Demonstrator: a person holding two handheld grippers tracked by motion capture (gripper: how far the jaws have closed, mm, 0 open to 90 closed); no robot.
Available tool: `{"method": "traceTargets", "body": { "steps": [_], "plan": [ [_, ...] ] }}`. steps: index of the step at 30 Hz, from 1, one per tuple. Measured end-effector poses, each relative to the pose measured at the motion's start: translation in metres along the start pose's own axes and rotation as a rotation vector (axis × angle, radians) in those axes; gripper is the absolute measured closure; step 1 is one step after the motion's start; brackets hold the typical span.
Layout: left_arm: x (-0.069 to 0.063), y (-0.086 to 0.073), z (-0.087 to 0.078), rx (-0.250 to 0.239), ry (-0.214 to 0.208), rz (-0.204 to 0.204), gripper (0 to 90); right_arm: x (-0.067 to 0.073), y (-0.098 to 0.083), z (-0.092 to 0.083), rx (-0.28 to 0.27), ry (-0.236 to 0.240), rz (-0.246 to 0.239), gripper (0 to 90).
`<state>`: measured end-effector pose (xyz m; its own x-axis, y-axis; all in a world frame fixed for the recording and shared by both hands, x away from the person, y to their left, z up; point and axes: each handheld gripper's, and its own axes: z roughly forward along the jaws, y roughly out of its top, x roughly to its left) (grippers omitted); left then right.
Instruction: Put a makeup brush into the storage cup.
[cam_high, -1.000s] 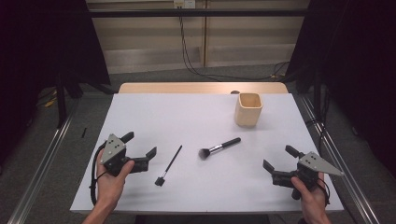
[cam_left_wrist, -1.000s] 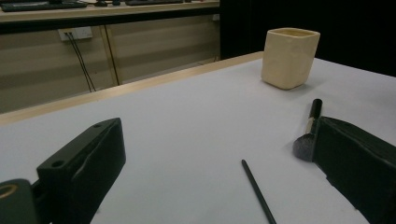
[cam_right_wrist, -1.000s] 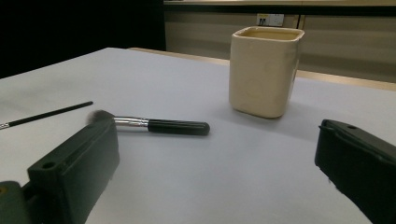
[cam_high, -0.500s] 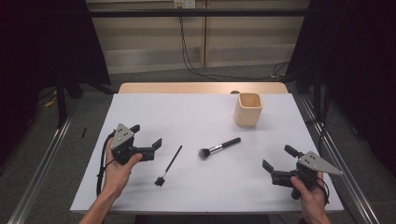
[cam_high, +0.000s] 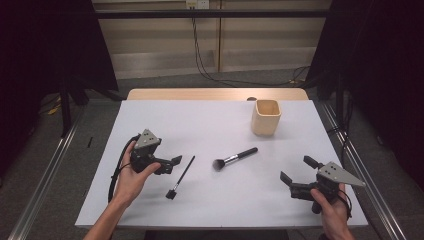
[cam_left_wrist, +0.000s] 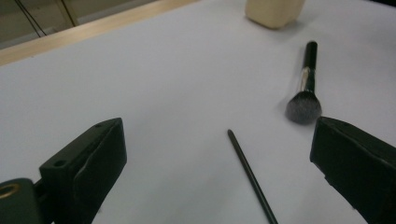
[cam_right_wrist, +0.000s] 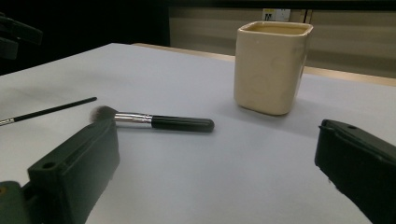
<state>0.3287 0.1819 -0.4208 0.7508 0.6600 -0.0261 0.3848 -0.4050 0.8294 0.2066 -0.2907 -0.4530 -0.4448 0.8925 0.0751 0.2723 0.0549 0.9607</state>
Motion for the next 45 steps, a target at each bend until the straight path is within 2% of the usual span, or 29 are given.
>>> {"method": "traceTargets", "body": {
  "steps": [3,4,5,6,7,8,11,12,14,15,16,17,20,21,22,23,25,28,29,31,33,35,36,37,38,40,44,45],
  "plan": [
    [0.0,0.005,0.001,0.057,-0.001,0.032,3.7,0.0,0.0,0.0,0.0,0.004,-0.009,0.0],
    [0.0,0.005,0.001,0.057,-0.001,0.032,3.7,0.0,0.0,0.0,0.0,0.004,-0.009,0.0],
    [0.0,0.006,0.001,0.077,0.001,0.041,3.7,0.0,0.0,0.0,0.0,0.006,-0.01,0.0],
    [0.0,0.008,0.003,0.12,-0.008,0.041,4.3,0.0,0.0,0.0,0.002,0.008,-0.009,0.0],
    [0.0,0.009,0.004,0.14,-0.013,0.036,4.3,0.0,0.0,0.0,0.003,0.009,-0.01,0.0],
    [0.0,0.009,0.004,0.14,-0.013,0.036,4.4,0.0,0.0,0.0,0.003,0.009,-0.01,0.0],
    [0.001,0.012,0.009,0.204,-0.005,0.037,5.2,0.0,0.0,0.0,0.012,0.017,-0.012,0.0],
    [0.001,0.012,0.009,0.204,-0.005,0.037,5.2,0.0,0.0,0.0,0.012,0.017,-0.012,0.0],
    [0.001,0.013,0.014,0.276,-0.025,0.036,5.2,0.001,0.0,0.001,0.015,0.021,-0.014,0.0],
    [0.001,0.013,0.014,0.276,-0.025,0.036,5.2,0.001,0.0,0.001,0.015,0.021,-0.014,0.0],
    [0.0,0.015,0.017,0.317,-0.04,0.039,5.2,0.001,0.0,0.001,0.017,0.024,-0.014,0.0],
    [0.0,0.015,0.017,0.317,-0.04,0.039,5.2,0.001,0.0,0.001,0.017,0.024,-0.014,0.0],
    [0.0,0.017,0.022,0.359,-0.048,0.028,5.2,0.001,0.0,0.001,0.018,0.026,-0.013,0.0],
    [0.0,0.018,0.023,0.377,-0.064,0.015,5.2,0.001,0.0,0.001,0.018,0.026,-0.013,0.0],
    [0.001,0.019,0.025,0.401,-0.072,0.021,5.2,0.001,0.0,0.001,0.02,0.027,-0.014,0.0],
    [0.0,0.021,0.029,0.447,-0.074,0.022,5.2,0.001,0.0,0.001,0.02,0.03,-0.01,0.0],
    [-0.001,0.022,0.03,0.462,-0.075,0.023,6.2,0.001,0.0,0.001,0.021,0.03,-0.012,0.0],
    [-0.004,0.025,0.034,0.524,-0.092,0.005,7.2,0.001,0.0,0.001,0.021,0.034,-0.011,0.0],
    [-0.004,0.025,0.034,0.524,-0.092,0.005,7.2,0.001,0.0,0.001,0.021,0.034,-0.011,0.0],
    [-0.006,0.025,0.038,0.598,-0.103,0.0,7.3,0.001,0.0,0.001,0.021,0.036,-0.012,0.0],
    [-0.007,0.024,0.04,0.614,-0.1,0.007,7.5,0.001,0.0,0.001,0.022,0.037,-0.011,0.0],
    [-0.007,0.022,0.044,0.668,-0.101,0.003,7.7,0.001,-0.001,0.002,0.025,0.039,-0.012,0.0],
    [-0.007,0.022,0.044,0.668,-0.101,0.003,7.7,0.002,0.0,0.002,0.024,0.04,-0.014,0.0],
    [-0.008,0.021,0.047,0.694,-0.085,-0.007,7.7,0.002,0.0,0.002,0.023,0.04,-0.017,0.0],
    [-0.008,0.021,0.047,0.694,-0.085,-0.007,7.7,0.002,0.0,0.002,0.024,0.04,-0.017,0.0],
    [-0.009,0.019,0.051,0.731,-0.106,-0.011,9.3,0.002,-0.001,0.002,0.025,0.041,-0.016,0.0],
    [-0.014,0.017,0.055,0.756,-0.093,-0.031,10.3,0.002,-0.001,0.002,0.026,0.04,-0.016,0.0],
    [-0.015,0.016,0.056,0.768,-0.101,-0.023,11.4,0.002,-0.001,0.002,0.025,0.041,-0.016,0.0]
  ]
}}
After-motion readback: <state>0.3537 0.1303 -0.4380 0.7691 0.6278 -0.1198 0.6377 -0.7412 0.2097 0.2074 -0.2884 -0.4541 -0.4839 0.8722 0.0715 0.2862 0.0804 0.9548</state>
